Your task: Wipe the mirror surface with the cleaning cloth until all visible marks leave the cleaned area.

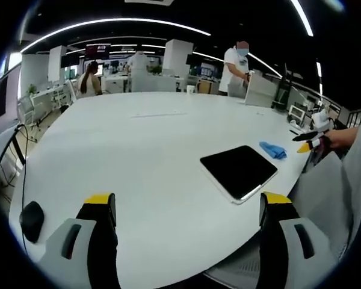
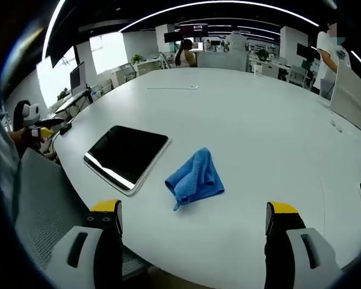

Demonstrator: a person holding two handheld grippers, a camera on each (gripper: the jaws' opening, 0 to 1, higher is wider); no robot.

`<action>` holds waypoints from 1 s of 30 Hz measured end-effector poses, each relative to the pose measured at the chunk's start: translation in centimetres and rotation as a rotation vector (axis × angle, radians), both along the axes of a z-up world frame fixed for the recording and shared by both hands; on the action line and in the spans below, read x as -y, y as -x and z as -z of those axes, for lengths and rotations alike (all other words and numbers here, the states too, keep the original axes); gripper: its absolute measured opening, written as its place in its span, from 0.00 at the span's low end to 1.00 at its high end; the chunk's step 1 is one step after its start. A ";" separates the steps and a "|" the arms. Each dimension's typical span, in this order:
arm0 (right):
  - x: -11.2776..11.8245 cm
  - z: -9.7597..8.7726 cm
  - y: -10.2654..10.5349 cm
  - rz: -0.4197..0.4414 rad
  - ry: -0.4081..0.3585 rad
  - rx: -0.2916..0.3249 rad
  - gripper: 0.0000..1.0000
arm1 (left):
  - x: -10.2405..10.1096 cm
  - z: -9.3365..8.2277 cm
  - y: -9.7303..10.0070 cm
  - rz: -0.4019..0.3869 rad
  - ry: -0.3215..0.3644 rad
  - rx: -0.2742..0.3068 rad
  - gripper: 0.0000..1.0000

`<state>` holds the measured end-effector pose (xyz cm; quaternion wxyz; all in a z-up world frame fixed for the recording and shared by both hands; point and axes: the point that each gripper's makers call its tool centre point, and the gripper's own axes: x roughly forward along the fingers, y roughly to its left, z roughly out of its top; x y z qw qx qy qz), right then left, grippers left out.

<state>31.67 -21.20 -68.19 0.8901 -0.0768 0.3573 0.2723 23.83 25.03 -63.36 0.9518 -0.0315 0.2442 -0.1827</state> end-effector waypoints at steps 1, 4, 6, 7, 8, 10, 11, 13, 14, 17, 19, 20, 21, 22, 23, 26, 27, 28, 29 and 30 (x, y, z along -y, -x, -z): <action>0.0 -0.2 -0.2 0.003 -0.008 0.004 0.98 | 0.3 -0.1 -0.1 0.007 0.001 0.002 0.96; 0.5 -0.2 -0.6 0.021 0.020 0.019 0.98 | 0.7 -0.2 -0.4 0.019 0.001 0.006 0.97; 0.6 -0.6 -0.7 0.036 0.016 0.017 0.98 | 1.0 -0.3 -0.7 0.032 -0.006 0.008 0.97; 0.5 -0.7 -0.7 0.049 0.004 0.002 0.98 | 1.1 -0.3 -0.8 0.040 -0.011 0.008 0.97; 0.3 -1.1 -0.9 0.054 -0.001 0.005 0.98 | 1.2 -0.4 -0.9 0.043 -0.013 0.011 0.97; -0.4 -2.1 -1.6 0.047 -0.002 0.026 0.98 | 1.3 -0.9 -1.2 0.044 -0.006 0.020 0.97; -0.7 -2.3 -1.9 0.035 0.008 0.032 0.98 | 1.4 -1.1 -1.3 0.041 -0.001 0.023 0.97; -1.3 -2.4 -2.7 0.010 0.029 0.045 0.98 | 1.5 -1.3 -1.5 0.035 0.004 0.027 0.97; -1.5 -2.1 -3.2 0.005 0.032 0.043 0.98 | 1.5 -1.3 -1.5 0.036 0.002 0.027 0.97; -2.1 -1.2 -4.1 0.004 0.031 0.019 0.94 | 1.7 -1.1 -1.6 0.041 -0.002 0.026 0.98; -2.6 -0.2 -4.8 0.015 0.032 0.003 0.88 | 1.9 -0.7 -1.4 0.039 -0.004 0.018 0.98; -2.8 0.3 -5.1 0.012 0.038 -0.004 0.85 | 2.0 -0.6 -1.4 0.036 -0.004 0.015 0.98; -3.1 0.8 -5.4 0.005 0.049 0.001 0.83 | 2.1 -0.4 -1.3 0.030 0.000 0.012 0.98; -3.2 1.0 -5.8 0.000 0.063 0.014 0.80 | 2.2 -0.3 -1.2 0.028 -0.001 0.011 0.98; -3.3 1.5 -6.1 -0.005 0.080 0.013 0.74 | 2.4 -0.3 -1.1 0.028 -0.002 0.010 0.98; -3.5 2.5 -6.7 0.010 0.092 -0.009 0.59 | 2.6 -0.1 -0.8 0.034 0.000 0.014 0.98; -3.7 3.0 -6.8 0.006 0.093 -0.021 0.56 | 2.7 -0.1 -0.7 0.035 -0.002 0.016 0.98; -3.7 3.3 -6.9 0.007 0.101 -0.029 0.54 | 2.6 -0.1 -0.7 0.034 -0.003 0.016 0.98; -3.7 3.7 -7.0 0.011 0.115 -0.035 0.51 | 2.5 0.0 -0.6 0.031 -0.002 0.015 0.97; -3.8 3.9 -7.1 0.022 0.116 -0.037 0.49 | 2.4 0.1 -0.6 0.029 0.000 0.013 0.98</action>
